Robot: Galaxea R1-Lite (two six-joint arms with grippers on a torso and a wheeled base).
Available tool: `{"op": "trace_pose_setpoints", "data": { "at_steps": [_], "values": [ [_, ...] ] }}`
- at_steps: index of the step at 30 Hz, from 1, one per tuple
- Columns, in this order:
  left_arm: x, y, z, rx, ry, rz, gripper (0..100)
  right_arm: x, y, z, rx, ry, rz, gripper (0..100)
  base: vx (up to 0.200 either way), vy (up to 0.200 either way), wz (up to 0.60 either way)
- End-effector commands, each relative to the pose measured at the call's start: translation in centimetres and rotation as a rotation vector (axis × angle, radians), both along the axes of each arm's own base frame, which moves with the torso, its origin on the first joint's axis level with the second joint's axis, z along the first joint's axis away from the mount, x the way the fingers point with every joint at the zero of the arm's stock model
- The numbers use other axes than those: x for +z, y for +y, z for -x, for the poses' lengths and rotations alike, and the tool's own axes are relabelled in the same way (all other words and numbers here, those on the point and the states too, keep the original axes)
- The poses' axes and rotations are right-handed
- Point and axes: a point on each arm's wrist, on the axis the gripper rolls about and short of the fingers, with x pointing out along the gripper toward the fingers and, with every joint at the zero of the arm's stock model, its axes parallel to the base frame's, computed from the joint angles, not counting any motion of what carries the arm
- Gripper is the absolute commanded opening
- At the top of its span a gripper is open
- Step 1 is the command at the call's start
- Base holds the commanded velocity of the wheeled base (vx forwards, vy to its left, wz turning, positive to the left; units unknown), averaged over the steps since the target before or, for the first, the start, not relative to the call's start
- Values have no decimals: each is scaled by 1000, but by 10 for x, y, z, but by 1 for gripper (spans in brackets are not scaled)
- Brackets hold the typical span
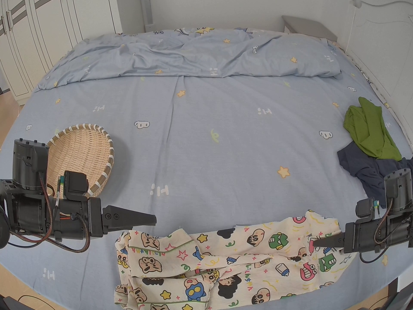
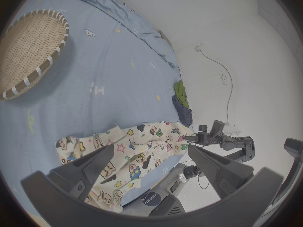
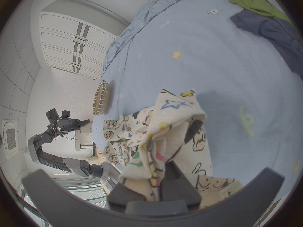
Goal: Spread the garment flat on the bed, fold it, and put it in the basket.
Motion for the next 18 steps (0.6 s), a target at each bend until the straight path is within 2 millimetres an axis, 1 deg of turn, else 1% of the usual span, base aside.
{"op": "trace_pose_setpoints", "data": {
  "at_steps": [1,2,5,7,8,9,12,14,16,17,18],
  "values": [
    [4,1,-1,8,-8,5,100,28,35,7,24,-52,-22,0,0,0,0],
    [5,1,-2,11,-6,4,100,38,53,10,29,-44,-28,0,0,0,0],
    [6,4,-3,24,-11,4,100,47,81,11,23,-18,-39,0,0,0,0],
    [6,4,-3,27,-11,4,100,49,100,9,36,-4,-43,0,0,0,0],
    [7,5,-4,29,-14,5,100,49,103,9,40,-3,-45,0,0,0,0],
    [8,6,-5,37,-16,6,100,52,116,9,68,-5,-53,0,0,0,0],
    [10,8,-4,44,-25,9,100,56,139,6,116,-7,-66,0,0,0,0],
    [17,10,-1,53,-55,19,100,58,155,3,141,-7,-72,0,0,0,0],
    [25,13,4,62,-83,34,100,56,170,1,164,1,-71,0,0,0,0],
    [31,15,6,69,-101,46,100,54,182,0,185,6,-70,0,0,0,0],
    [33,16,7,72,-103,47,100,54,187,0,196,8,-71,0,0,0,0]
  ]
}}
